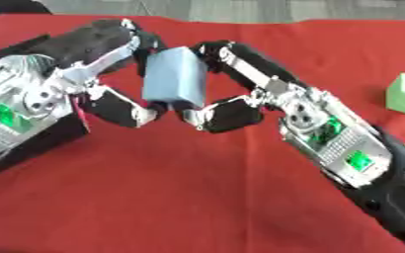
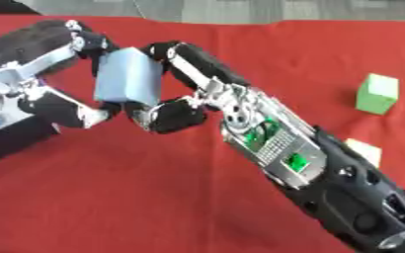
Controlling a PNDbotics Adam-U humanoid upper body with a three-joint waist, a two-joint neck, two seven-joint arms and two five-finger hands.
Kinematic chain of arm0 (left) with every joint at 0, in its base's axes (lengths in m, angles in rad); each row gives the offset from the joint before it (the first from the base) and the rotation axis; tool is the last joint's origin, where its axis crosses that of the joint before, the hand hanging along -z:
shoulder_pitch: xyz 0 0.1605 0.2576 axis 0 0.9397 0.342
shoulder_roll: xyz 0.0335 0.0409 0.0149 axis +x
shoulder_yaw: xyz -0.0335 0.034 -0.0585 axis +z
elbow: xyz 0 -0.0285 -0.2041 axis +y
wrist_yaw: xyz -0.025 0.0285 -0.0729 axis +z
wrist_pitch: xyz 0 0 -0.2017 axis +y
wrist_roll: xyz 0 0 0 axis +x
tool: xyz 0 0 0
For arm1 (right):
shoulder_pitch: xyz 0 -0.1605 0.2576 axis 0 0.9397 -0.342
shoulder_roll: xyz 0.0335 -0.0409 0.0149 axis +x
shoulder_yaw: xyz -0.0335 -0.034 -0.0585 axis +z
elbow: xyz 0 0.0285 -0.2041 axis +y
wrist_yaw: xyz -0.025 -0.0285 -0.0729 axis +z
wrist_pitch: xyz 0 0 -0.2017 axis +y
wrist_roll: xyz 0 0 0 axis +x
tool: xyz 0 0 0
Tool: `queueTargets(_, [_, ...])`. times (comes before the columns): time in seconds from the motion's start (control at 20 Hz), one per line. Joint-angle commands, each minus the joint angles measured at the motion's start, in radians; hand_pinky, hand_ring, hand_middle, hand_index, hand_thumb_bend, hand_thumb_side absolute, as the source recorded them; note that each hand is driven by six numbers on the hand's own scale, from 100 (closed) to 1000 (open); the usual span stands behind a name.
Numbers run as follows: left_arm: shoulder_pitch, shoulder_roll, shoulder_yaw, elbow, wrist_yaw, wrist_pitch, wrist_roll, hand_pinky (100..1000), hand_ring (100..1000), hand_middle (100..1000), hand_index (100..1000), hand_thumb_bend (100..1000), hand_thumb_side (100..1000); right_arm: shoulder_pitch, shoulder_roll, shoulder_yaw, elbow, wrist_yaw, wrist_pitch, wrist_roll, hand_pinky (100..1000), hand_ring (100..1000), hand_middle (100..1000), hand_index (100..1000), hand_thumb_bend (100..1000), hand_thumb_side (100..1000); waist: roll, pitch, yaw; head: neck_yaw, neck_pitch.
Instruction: Pick up the objects with one hand, pass them to the other hand, and then place them into the box on the other side of the table.
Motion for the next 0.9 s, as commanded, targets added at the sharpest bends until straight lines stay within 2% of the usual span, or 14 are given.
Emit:
queueTargets(0.05, [-0.005,0.061,0.035,0.005,-0.006,0.009,0.005,713,649,433,386,123,170,-0.007,-0.025,-0.019,-0.005,0.025,-0.016,0.030,894,804,744,861,312,100,0.005,-0.027,0.000,0.005,-0.009])
queueTargets(0.1, [-0.005,0.060,0.035,0.005,-0.005,0.011,0.004,714,649,432,385,122,170,-0.006,-0.023,-0.019,-0.002,0.020,-0.026,0.049,897,804,742,861,371,100,0.005,-0.027,0.000,0.007,-0.010])
queueTargets(0.2, [-0.006,0.058,0.036,0.005,-0.003,0.014,0.005,714,649,431,385,121,169,-0.005,-0.021,-0.025,0.004,0.008,-0.038,0.071,897,800,736,856,351,100,0.005,-0.027,-0.001,0.010,-0.011])
queueTargets(0.35, [-0.006,0.058,0.037,0.005,-0.001,0.015,0.007,714,648,429,384,125,168,-0.005,-0.018,-0.033,0.013,-0.004,-0.036,0.064,901,798,733,851,271,100,0.006,-0.026,-0.001,0.011,-0.010])
queueTargets(0.9, [0.014,0.070,0.045,0.005,-0.004,0.014,-0.002,711,646,419,383,155,171,-0.003,-0.016,-0.035,0.027,-0.001,-0.031,0.050,911,802,738,855,291,100,0.008,-0.024,-0.004,0.014,-0.009])
